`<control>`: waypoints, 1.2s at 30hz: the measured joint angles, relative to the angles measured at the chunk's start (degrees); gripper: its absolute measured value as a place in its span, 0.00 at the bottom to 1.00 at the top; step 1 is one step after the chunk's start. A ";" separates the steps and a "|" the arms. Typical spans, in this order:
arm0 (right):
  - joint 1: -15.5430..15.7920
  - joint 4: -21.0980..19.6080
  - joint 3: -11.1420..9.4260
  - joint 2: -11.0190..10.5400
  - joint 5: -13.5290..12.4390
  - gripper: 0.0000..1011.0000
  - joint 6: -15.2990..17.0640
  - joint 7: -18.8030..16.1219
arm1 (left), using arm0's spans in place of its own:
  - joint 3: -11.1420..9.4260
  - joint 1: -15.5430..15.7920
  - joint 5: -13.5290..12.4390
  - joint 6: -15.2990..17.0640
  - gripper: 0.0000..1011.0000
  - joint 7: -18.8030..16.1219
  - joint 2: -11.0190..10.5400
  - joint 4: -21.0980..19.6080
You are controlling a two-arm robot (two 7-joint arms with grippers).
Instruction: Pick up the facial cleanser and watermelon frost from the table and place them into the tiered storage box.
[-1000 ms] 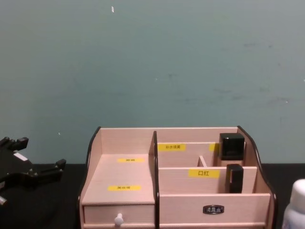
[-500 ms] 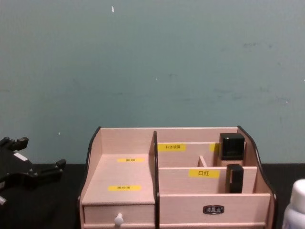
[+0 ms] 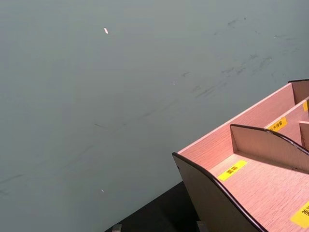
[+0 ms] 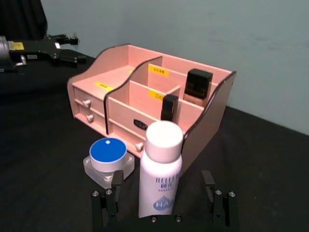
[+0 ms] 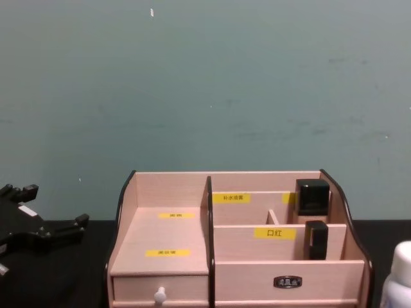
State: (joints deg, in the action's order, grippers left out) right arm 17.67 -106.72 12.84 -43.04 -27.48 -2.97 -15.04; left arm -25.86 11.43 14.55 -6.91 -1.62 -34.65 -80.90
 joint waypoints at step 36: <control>-10.27 10.71 3.00 9.86 4.43 0.99 2.08 -7.14 | 0.00 0.00 0.00 0.00 0.99 0.00 0.00 0.00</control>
State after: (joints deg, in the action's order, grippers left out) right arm 7.40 -96.02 15.84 -33.18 -23.05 -0.89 -22.17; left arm -25.87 11.43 14.55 -6.91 -1.62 -34.65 -80.90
